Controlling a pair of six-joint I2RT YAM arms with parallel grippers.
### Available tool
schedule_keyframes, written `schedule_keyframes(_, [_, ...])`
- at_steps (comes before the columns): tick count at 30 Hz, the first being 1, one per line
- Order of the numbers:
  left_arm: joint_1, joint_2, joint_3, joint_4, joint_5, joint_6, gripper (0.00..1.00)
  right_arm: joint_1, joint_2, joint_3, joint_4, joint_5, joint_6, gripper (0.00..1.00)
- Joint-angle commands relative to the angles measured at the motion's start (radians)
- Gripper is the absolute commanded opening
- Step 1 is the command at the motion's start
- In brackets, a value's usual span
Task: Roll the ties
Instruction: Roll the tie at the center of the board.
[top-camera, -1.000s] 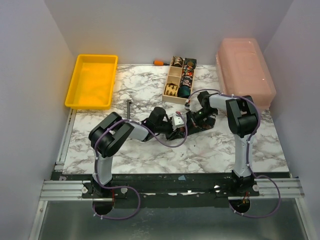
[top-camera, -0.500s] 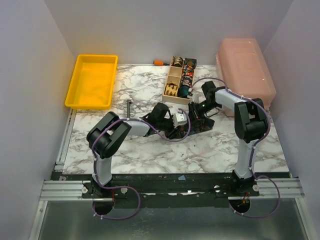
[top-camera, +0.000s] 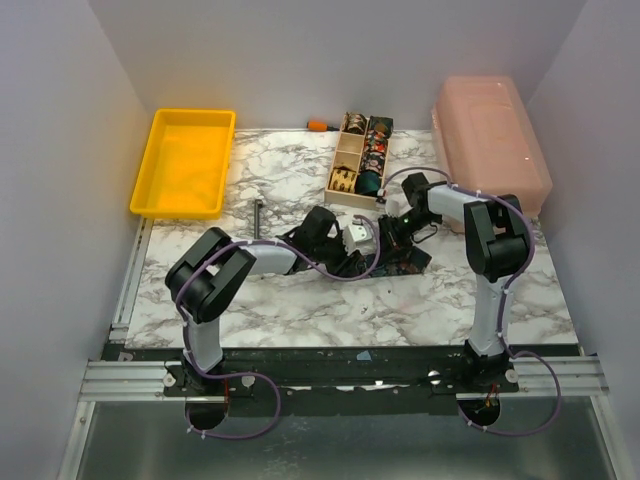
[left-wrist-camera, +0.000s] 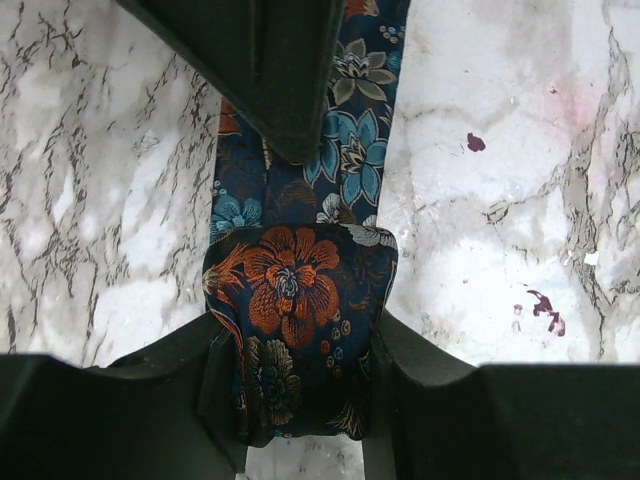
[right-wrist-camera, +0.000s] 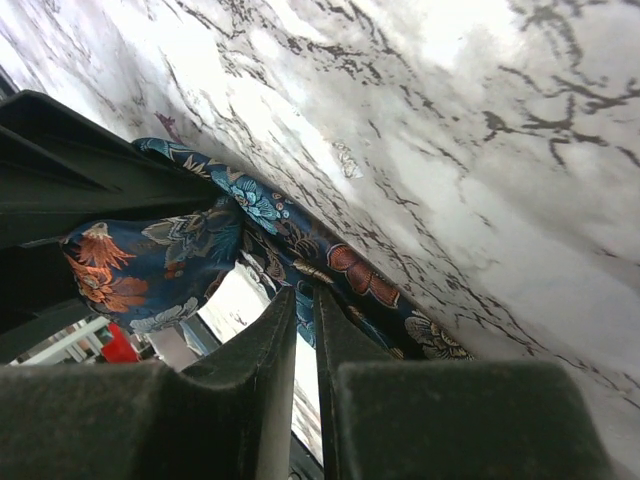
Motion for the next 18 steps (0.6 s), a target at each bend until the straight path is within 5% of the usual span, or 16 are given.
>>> schedule_keyframes(1, [0.003, -0.045, -0.027, -0.045, -0.107, -0.025, 0.12, 0.001, 0.05, -0.064, 0.04, 0.218, -0.063, 0.16])
schedule_keyframes(7, [-0.007, 0.058, 0.023, -0.186, -0.154, 0.047, 0.17, 0.002, -0.026, -0.043, -0.001, 0.063, -0.065, 0.22])
schedule_keyframes(13, [-0.036, 0.053, -0.002, -0.188, -0.143, 0.104, 0.21, 0.003, -0.094, 0.014, -0.025, -0.18, 0.0, 0.5])
schedule_keyframes(18, [-0.048, 0.061, 0.003, -0.2, -0.154, 0.121, 0.23, 0.006, -0.075, 0.027, 0.003, -0.306, 0.071, 0.59])
